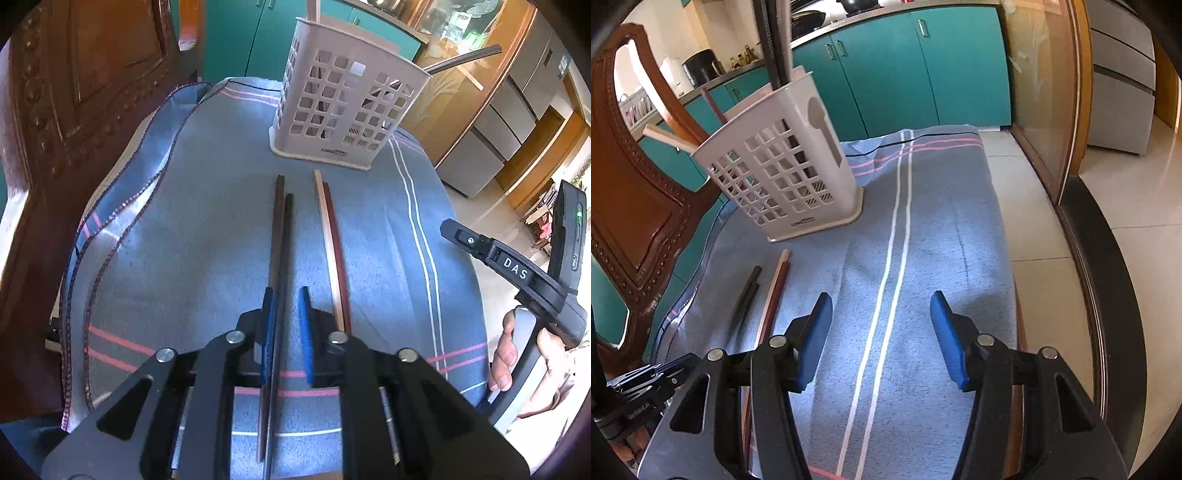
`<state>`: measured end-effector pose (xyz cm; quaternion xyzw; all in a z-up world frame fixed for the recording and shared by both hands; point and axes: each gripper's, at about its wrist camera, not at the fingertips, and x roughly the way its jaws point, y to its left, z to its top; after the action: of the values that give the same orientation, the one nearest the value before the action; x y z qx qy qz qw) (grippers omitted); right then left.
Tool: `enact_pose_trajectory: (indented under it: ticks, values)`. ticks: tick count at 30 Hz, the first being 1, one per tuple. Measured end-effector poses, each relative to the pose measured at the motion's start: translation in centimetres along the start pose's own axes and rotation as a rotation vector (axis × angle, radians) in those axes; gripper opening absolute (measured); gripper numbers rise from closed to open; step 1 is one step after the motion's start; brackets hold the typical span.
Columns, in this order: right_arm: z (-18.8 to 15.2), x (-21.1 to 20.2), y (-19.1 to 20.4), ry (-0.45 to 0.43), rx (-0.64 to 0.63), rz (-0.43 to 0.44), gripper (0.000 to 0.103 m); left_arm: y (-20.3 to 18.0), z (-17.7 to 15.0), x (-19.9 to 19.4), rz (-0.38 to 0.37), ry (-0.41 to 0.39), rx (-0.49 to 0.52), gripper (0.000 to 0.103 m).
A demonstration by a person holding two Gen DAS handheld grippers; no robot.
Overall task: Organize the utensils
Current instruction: 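Move both open tools back down to the remaining chopsticks, then grasp a black chopstick with the left tool while the right tool grasps a red-brown chopstick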
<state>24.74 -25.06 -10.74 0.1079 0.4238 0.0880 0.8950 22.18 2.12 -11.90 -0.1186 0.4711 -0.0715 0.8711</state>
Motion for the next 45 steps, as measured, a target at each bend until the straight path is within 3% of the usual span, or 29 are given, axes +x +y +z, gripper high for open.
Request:
enact_pose_trajectory:
  ticks: [6,13,15,24,26,28,31,35,38,42,45]
  values:
    - [-0.5,0.8,2.1,0.05,-0.091,0.026,0.054,0.6,-0.6,1.2,0.052,0.027,0.021,0.017]
    - [-2.4,3.5,8.3,0.178,-0.301,0.059,0.054,1.1,-1.3,2.1,0.084,0.047,0.033,0.022]
    - [-2.9,4.8,9.4,0.223,-0.319,0.034,0.055,1.3,-1.3,2.0,0.097,0.044,0.033,0.027]
    - [-2.5,6.0,10.6,0.223,-0.294,-0.062,0.055,1.2,-2.1,1.8,0.117,0.031,0.037,0.028]
    - [-2.5,6.2,11.1,0.227,-0.339,-0.117,0.04,0.7,-2.4,1.8,0.129,0.027,0.051,0.025]
    - [-2.5,6.2,11.6,0.23,-0.376,-0.103,0.016,0.1,-2.8,2.0,0.165,0.015,0.088,0.024]
    - [-2.1,6.4,11.3,0.245,-0.344,-0.083,0.007,0.0,-2.7,2.0,0.161,0.012,0.087,0.019]
    - [-1.8,5.9,9.6,0.228,-0.236,-0.032,0.006,0.4,-2.7,1.9,0.119,0.012,0.062,0.01]
    - [-1.4,4.7,7.7,0.203,-0.126,0.054,0.006,0.2,-2.9,1.8,0.098,0.011,0.06,0.007]
    - [-1.1,3.3,5.2,0.159,-0.003,0.047,0.006,-0.6,-3.1,1.8,0.073,0.007,0.078,0.007]
    - [-1.1,3.7,3.5,0.19,0.034,0.023,0.006,-0.8,-3.1,1.6,0.081,0.003,0.087,0.007]
